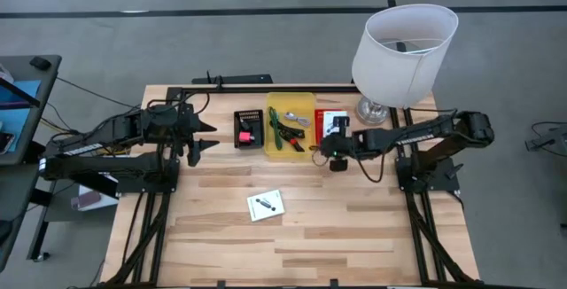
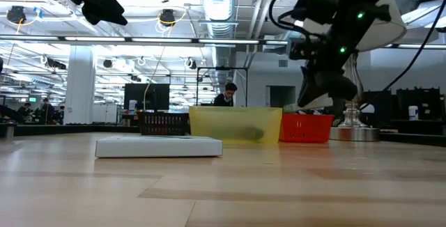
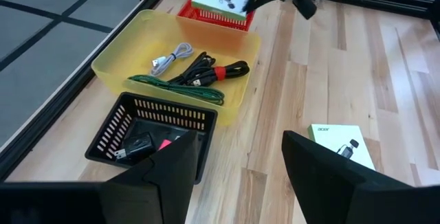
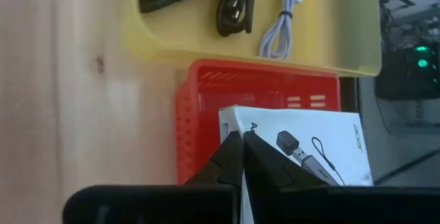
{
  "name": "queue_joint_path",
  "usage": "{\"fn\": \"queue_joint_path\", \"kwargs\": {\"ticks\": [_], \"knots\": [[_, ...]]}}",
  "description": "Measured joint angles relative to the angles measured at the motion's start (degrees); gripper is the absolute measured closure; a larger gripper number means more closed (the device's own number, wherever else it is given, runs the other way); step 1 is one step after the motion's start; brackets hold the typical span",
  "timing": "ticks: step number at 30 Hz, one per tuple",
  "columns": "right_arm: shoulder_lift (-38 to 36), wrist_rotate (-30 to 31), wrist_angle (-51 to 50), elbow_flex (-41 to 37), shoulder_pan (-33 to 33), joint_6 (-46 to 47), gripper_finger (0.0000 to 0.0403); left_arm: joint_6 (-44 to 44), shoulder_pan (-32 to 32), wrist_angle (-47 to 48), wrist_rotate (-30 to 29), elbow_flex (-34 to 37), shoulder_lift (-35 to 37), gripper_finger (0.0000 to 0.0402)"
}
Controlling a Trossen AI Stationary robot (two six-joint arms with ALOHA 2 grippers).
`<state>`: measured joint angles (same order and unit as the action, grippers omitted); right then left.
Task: Pick and place items into bin
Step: Put the right white card reader box into the red bin
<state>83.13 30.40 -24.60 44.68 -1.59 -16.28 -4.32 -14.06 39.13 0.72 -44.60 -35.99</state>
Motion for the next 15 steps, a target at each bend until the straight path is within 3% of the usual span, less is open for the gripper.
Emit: {"fn": "queue_joint_path", "kwargs": {"ticks": [9,15], "knots": [[0.57,-8.07,6.92,-1.05,-7.89,-9.36,0.0403,-1.51,0.00,0.00,-1.45,0.00,0.00,0.0196],[0.55,-9.57,7.44,-1.05,-9.40,-10.77,0.0403,-1.55,0.00,-0.02,-1.47,0.00,0.00,0.0196]]}}
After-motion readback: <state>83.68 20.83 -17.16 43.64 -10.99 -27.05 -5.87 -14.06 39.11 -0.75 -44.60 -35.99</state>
